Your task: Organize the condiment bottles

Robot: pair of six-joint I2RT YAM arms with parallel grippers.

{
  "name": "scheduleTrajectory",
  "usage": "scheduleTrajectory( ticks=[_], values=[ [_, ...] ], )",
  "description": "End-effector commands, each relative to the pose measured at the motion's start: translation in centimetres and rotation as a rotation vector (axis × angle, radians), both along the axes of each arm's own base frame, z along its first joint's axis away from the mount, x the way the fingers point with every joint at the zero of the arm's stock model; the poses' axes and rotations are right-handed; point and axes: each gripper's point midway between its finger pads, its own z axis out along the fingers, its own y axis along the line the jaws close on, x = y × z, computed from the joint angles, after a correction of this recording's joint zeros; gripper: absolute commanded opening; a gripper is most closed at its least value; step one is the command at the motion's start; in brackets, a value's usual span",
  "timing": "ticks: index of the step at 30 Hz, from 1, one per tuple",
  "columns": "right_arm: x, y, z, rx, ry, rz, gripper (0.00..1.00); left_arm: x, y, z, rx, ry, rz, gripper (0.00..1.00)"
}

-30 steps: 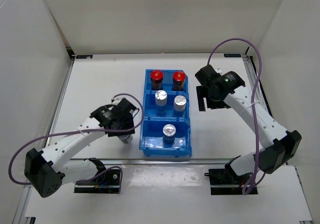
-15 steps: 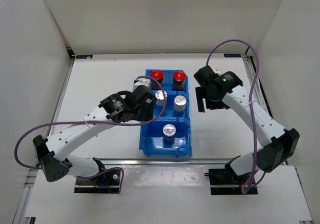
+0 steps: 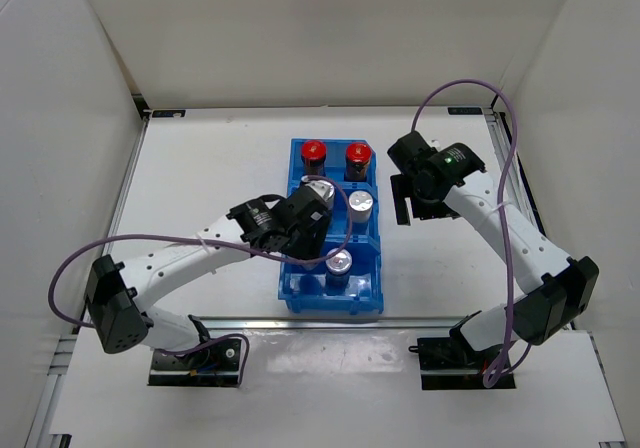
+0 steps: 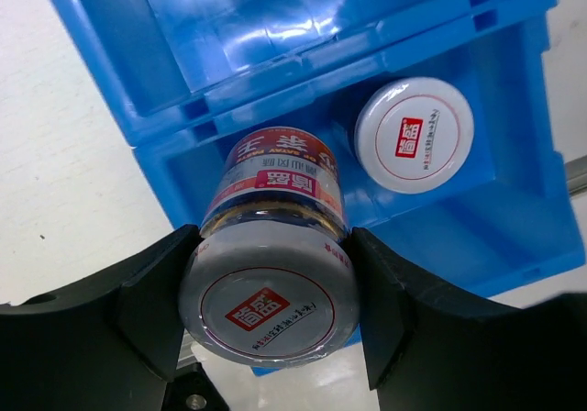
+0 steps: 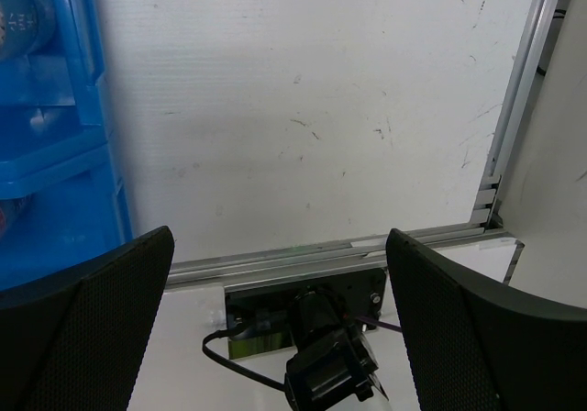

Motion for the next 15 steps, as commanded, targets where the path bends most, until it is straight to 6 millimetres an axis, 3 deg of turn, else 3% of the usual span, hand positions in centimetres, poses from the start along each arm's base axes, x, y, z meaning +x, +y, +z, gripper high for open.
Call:
scheduleTrajectory(
  ticks=[1,7,15],
  values=[
    [0.5,-0.1,-0.1,-0.01,-0.013,-0.002,0.99,0.5,-1.8,0.9,-0.079,-0.049,-0.064,0.11],
    [0.6,-0.2,0.0,-0.014,-0.02,-0.013,0.99,0.0,-1.5,-3.0,0.009,0.022,-0.089,0.11],
    [0.7,0.4,0.1,0.016,-0.022,-0.006,0.99,0.2,-1.8,-5.7,0.075,0.062,-0.12,0.15]
  ],
)
